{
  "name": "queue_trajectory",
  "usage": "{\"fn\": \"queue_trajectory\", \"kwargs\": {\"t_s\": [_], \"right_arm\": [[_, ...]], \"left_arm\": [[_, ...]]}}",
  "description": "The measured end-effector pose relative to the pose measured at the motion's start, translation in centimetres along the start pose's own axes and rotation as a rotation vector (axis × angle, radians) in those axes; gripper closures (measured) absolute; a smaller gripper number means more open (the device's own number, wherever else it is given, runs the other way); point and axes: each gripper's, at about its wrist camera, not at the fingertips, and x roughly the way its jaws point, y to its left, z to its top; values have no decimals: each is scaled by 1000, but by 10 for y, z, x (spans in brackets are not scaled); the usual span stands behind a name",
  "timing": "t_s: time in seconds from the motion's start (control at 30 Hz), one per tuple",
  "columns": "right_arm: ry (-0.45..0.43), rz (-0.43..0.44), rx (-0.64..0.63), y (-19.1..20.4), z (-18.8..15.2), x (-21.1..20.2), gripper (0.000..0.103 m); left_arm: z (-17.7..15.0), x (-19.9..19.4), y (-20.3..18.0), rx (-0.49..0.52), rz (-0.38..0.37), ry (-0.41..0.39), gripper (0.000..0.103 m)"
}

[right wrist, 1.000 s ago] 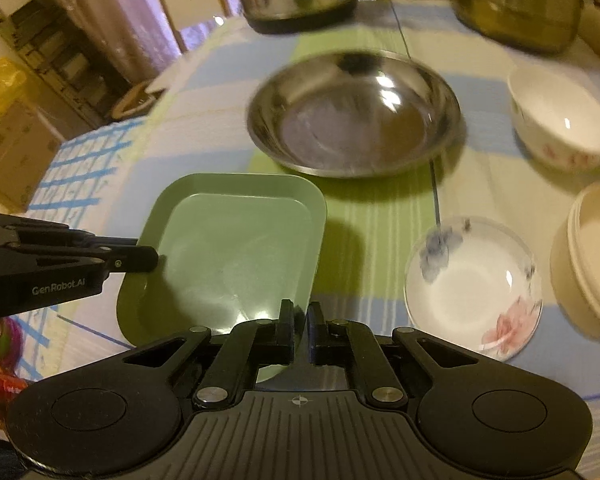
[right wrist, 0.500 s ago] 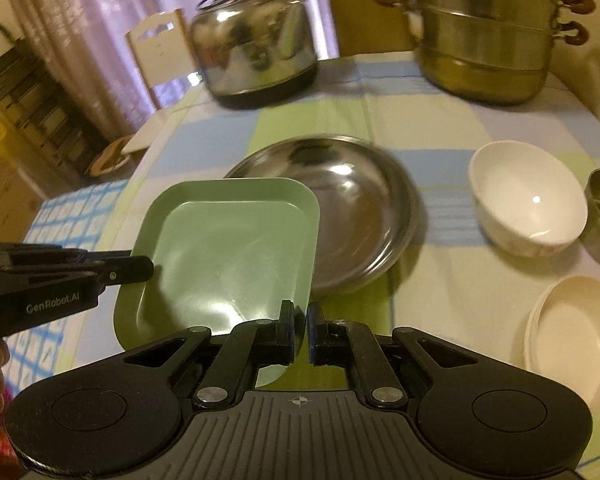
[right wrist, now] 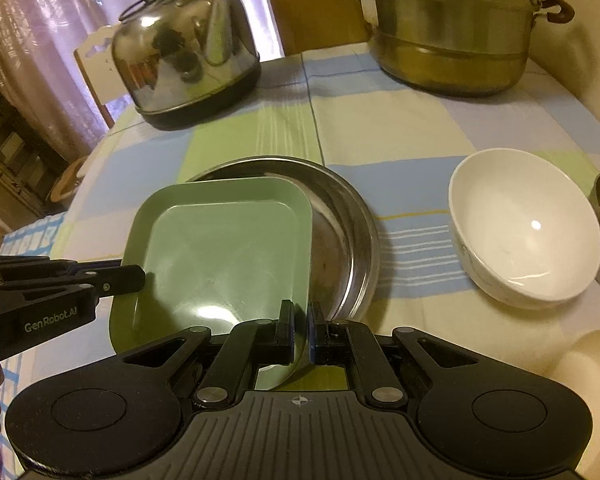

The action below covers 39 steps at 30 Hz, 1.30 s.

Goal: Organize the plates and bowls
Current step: 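Lift the green plate and lower it into the steel basin, then open the left gripper and pull back from the basin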

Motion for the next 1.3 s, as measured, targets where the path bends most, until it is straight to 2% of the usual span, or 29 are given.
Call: {"fn": "queue_trajectory", "kwargs": {"t_s": [0.3,0.43,0.7,0.8,0.87,0.93,1.3], "right_arm": [[23,-26,-1,-4,10,24,97],[-2,-50,-18,-4,9,29,96],[-41,-20,13,-11,12,24,94],[-60,-4,23,-12,12,16,85],[-72,12,35,-13,11,9,62],[-88,28,47,-14,10,3,55],[-109,109,77,-16,-1,-36,49]], "left_arm": [[5,26,4,-7,1,41,95],[5,36,3,-2,9,62,94],[7,32,3,-9,32,44,84],[8,23,1,-6,33,25,81],[8,17,0,-12,29,17,78],[8,9,-1,-19,24,12,75],[-7,-41,-12,-56,17,-11,62]]}}
